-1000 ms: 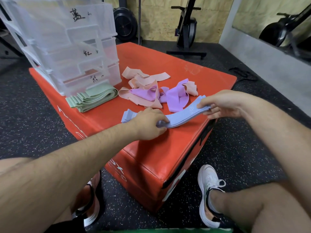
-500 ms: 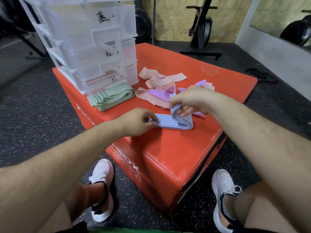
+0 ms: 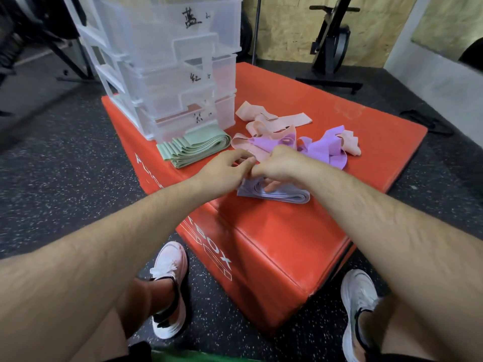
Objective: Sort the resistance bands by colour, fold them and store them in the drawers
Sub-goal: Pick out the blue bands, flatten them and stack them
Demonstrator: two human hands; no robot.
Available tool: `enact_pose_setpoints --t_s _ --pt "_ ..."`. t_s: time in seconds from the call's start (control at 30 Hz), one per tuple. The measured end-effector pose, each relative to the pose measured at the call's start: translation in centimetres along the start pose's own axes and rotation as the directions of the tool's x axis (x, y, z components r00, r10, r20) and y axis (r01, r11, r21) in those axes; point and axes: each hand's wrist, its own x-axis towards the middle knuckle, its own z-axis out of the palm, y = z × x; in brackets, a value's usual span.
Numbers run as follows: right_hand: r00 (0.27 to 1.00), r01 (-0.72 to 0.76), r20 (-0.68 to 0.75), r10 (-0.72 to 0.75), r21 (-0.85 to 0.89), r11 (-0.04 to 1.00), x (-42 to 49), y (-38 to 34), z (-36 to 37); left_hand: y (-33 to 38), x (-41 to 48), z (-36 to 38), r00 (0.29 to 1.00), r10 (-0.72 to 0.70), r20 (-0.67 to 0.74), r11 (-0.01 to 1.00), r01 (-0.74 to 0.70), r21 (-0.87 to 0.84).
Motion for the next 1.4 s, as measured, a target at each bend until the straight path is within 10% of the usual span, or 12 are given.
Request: enact_pose_setpoints --t_s 0.2,0.43,0.8,1.03,1.4 --pt "0.983 0.034 0.173 -0.066 0.181 0.983 0.0 0.5 -2.5 -1.3 0.3 -0.2 0.986 0.144 0.081 0.949 -0.161 0.27" --pt "0.989 -0.149 -0.076 0.129 -0.426 0.893 -1.6 3.1 -4.9 -1.2 0.8 0.4 0.991 0.078 0.112 0.872 -0.122 0.474" --pt "0.993 -0.048 -0.1 0.061 0.129 0.99 -1.2 7.0 -2.3 0.9 1.1 2.2 0.991 0.007 0.132 0.881 -0.069 0.467" --pt "0.969 0.223 -0.138 -0.203 0.145 0.964 -2.7 6.1 -5.5 3.3 1.2 2.3 0.932 0.061 0.358 0.987 -0.002 -0.163" --pt "0.947 0.284 -0.307 -0.099 0.646 0.709 -2.1 7.7 -9.6 4.8 2.1 4.3 0.907 -0.008 0.421 0.956 0.131 -0.263"
